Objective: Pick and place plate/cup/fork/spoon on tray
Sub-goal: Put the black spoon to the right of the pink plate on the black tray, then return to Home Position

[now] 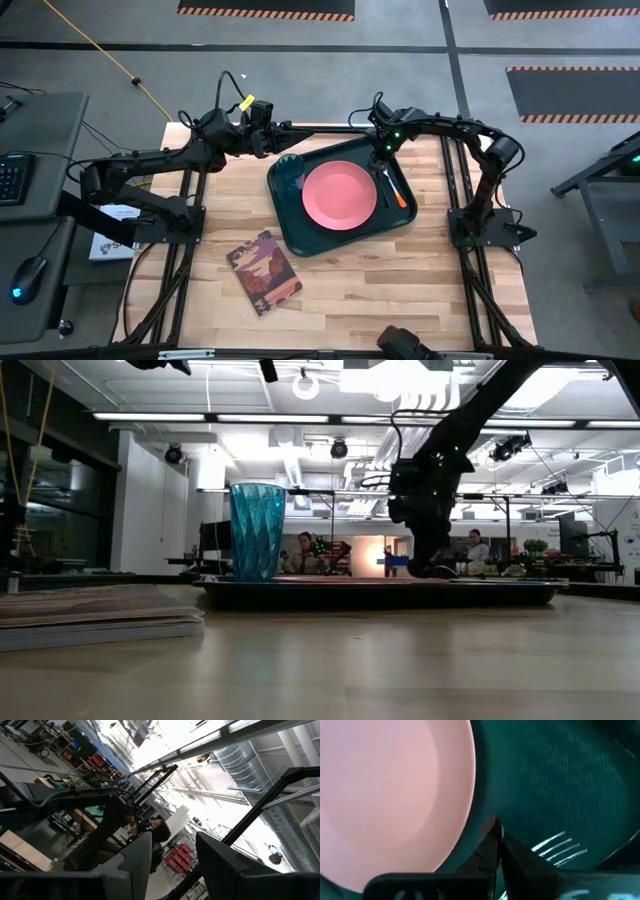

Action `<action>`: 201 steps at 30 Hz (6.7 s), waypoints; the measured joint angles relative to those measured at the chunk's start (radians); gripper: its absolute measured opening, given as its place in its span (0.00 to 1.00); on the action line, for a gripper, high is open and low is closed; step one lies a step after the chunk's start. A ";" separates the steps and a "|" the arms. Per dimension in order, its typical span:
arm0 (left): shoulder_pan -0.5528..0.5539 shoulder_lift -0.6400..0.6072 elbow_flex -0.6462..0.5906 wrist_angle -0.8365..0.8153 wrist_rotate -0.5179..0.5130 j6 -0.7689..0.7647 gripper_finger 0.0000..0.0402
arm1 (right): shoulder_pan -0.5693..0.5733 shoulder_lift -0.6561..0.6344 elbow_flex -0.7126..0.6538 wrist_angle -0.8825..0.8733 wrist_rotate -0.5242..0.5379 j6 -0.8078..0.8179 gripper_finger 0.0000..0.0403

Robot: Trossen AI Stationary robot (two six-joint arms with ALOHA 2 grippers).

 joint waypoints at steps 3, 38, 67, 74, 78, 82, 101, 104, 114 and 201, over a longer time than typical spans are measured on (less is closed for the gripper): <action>0.000 0.000 0.000 0.000 0.000 0.000 0.36 | 0.019 0.000 0.000 0.017 0.035 0.000 0.00; -0.036 0.000 0.000 -0.001 0.008 0.000 0.36 | 0.012 -0.076 -0.069 0.111 0.224 0.194 0.26; -0.151 -0.304 -0.273 -0.380 -0.204 0.371 0.01 | 0.303 -0.522 -0.070 0.225 0.028 0.468 0.03; -0.250 -0.512 -0.459 -0.283 -0.372 0.369 0.00 | 0.466 -0.549 -0.070 0.322 0.183 0.576 0.01; -0.283 -0.601 -0.546 -0.276 -0.451 0.370 0.00 | 0.546 -0.549 -0.070 0.364 0.271 0.630 0.00; -0.304 -0.667 -0.634 -0.244 -0.463 0.369 0.00 | 0.598 -0.551 -0.070 0.369 0.291 0.695 0.00; -0.309 -0.912 -0.947 -0.074 -0.547 0.340 0.00 | 0.771 -0.714 -0.071 0.239 0.416 0.864 0.00; -0.309 -0.921 -0.947 -0.075 -0.534 0.342 0.00 | 0.823 -0.756 -0.071 0.175 0.461 0.872 0.00; -0.309 -0.920 -0.947 -0.083 -0.505 0.351 0.00 | 1.011 -1.070 -0.388 0.332 0.557 0.904 0.00; -0.429 -1.256 -0.945 -0.658 -0.432 0.351 0.00 | 0.827 -1.806 -1.189 0.742 0.293 0.767 0.00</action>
